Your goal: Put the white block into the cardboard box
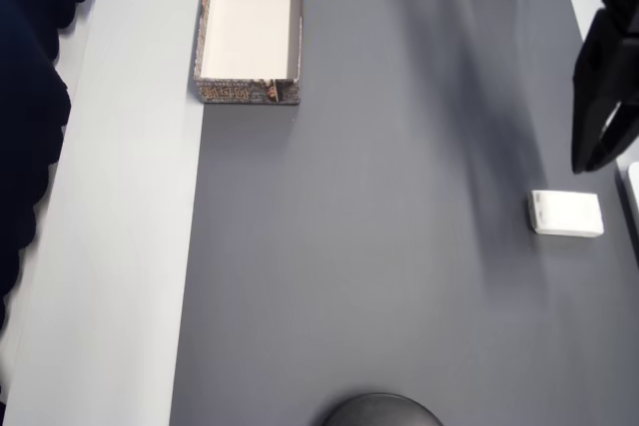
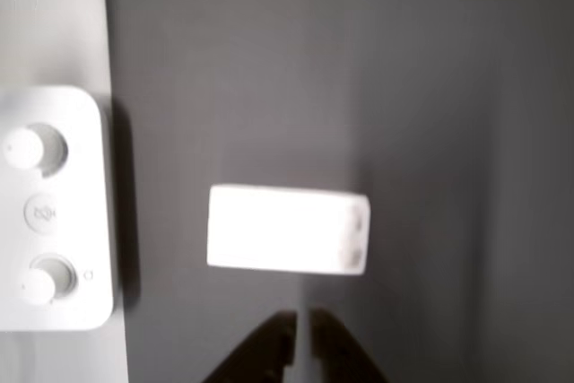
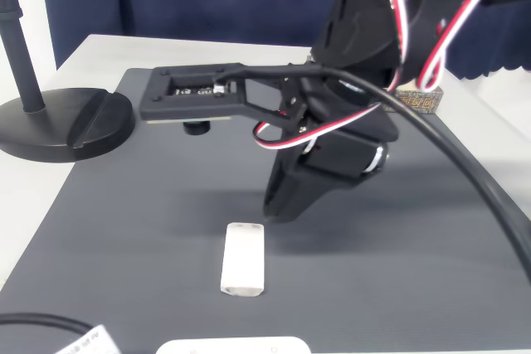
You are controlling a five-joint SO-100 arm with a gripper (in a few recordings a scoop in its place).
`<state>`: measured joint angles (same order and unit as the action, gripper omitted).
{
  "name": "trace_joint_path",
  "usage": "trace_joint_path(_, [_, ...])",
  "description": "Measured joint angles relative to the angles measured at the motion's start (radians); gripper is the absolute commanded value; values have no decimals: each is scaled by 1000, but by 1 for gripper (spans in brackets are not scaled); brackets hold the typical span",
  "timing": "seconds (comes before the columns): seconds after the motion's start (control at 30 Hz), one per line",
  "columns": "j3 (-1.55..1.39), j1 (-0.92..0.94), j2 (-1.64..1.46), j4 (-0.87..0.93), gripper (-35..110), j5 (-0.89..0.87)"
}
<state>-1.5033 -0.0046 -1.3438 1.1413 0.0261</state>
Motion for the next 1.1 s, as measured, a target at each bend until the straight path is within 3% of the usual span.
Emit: trace_joint_path(1.1, [233, -2, 210, 74, -2, -25])
